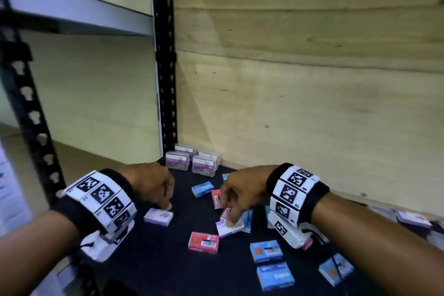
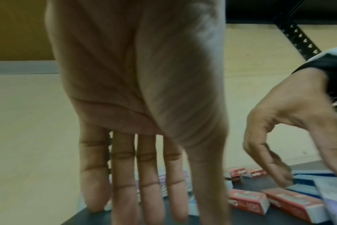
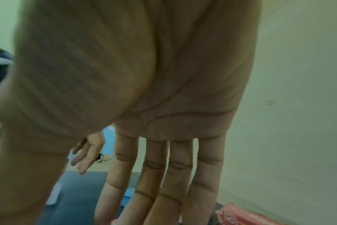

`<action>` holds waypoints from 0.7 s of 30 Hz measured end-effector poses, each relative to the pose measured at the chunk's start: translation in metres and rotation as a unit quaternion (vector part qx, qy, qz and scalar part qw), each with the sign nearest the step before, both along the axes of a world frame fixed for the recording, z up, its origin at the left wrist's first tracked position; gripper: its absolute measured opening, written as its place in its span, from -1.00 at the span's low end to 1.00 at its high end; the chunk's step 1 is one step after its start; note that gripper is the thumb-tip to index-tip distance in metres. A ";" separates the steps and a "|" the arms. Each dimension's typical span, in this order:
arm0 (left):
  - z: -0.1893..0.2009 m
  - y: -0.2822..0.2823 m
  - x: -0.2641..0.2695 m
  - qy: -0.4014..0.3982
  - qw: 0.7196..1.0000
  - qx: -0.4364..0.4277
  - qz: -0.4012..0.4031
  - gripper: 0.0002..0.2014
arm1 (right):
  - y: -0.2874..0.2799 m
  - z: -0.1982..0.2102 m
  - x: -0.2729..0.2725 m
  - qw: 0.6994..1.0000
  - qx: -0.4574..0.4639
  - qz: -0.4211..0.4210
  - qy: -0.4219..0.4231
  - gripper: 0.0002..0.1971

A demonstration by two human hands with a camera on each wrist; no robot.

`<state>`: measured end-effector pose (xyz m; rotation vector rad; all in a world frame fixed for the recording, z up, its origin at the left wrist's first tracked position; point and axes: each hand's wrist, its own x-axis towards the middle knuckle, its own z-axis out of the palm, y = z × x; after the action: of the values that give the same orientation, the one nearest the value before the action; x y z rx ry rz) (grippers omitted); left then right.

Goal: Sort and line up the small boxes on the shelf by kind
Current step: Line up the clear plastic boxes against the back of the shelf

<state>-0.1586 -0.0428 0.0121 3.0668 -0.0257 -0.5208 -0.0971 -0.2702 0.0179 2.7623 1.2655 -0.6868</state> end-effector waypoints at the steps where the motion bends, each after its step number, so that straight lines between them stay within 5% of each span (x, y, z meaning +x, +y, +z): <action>1: -0.002 0.005 -0.002 0.020 1.000 -0.007 -0.006 -0.70 | 0.003 -0.001 -0.002 1.000 -0.013 0.007 -0.003 -0.55; 6: -0.017 0.016 -0.005 0.084 0.996 -0.038 -0.019 -0.58 | 0.010 -0.006 -0.008 0.998 -0.052 0.022 -0.013 -0.57; 21: 0.006 -0.026 0.012 0.011 0.997 -0.046 -0.058 -0.66 | -0.028 0.000 -0.015 0.998 -0.025 0.005 -0.056 -0.65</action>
<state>-0.1468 -0.0687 0.0183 2.9815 -0.2228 -0.5428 -0.1116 -0.2985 0.0181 2.7105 1.2240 -0.5474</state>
